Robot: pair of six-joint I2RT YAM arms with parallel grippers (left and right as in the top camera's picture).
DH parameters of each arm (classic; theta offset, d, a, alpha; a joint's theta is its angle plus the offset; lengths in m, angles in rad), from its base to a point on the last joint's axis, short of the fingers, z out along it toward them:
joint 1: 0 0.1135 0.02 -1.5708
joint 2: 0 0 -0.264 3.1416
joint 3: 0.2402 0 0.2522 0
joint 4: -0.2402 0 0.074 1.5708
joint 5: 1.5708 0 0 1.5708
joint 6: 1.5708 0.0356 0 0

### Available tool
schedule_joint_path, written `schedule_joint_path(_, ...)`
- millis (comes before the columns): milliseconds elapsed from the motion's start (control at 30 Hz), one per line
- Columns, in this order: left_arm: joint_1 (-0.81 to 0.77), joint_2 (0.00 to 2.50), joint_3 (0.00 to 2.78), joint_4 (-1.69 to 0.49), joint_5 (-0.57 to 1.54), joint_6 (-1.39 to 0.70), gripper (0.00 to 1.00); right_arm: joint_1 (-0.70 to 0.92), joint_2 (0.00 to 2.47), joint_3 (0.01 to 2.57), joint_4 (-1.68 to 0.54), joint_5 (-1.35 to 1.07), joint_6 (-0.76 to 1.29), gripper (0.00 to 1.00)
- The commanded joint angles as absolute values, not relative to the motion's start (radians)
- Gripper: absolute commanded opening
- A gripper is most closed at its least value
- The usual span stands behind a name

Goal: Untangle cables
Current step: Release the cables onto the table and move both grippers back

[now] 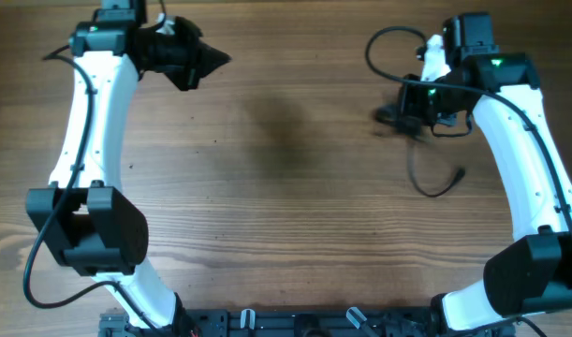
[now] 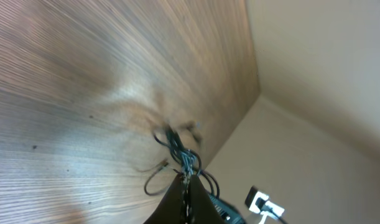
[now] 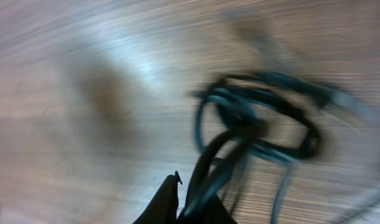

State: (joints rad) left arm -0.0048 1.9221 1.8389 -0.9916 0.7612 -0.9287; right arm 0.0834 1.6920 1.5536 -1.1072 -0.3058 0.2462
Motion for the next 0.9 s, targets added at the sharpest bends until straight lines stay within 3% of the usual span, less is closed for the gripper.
schedule_joint_path(0, -0.054, 1.893, 1.863, -0.993, 0.783, -0.842, 0.04, 0.128, 1.682, 1.558, -1.109, -0.451, 0.179, 0.09)
schedule_joint_path(100, -0.059, 1.893, 1.863, -0.993, 0.726, -0.841, 0.04, 0.191, 1.654, 1.558, -1.109, -0.557, 0.099, 0.06)
schedule_joint_path(200, -0.064, 1.893, 1.863, -0.993, 0.637, -0.754, 0.04, 0.242, 1.623, 1.558, -1.105, -0.498, 0.072, 0.14)
schedule_joint_path(267, -0.096, 1.894, 1.863, -1.021, 0.637, -0.661, 0.04, 0.242, 1.639, 1.550, -1.105, -0.259, 0.232, 0.26)
schedule_joint_path(333, -0.158, 1.900, 1.862, -1.062, 0.594, -0.579, 0.05, 0.238, 1.678, 1.543, -1.102, -0.173, 0.269, 0.38)
schedule_joint_path(367, -0.183, 1.901, 1.856, -1.074, 0.558, -0.579, 0.08, 0.237, 1.706, 1.543, -1.110, -0.141, 0.286, 0.55)
schedule_joint_path(467, -0.294, 1.902, 1.787, -1.075, 0.471, -0.540, 0.10, 0.213, 1.763, 1.543, -1.115, -0.124, 0.292, 0.72)
schedule_joint_path(700, -0.400, 1.902, 1.676, -1.111, 0.470, -0.336, 0.05, 0.072, 1.765, 1.544, -1.105, -0.136, 0.289, 0.77)
schedule_joint_path(867, -0.495, 1.902, 1.575, -1.115, 0.481, -0.290, 0.08, 0.011, 1.765, 1.544, -1.067, -0.167, 0.279, 0.82)
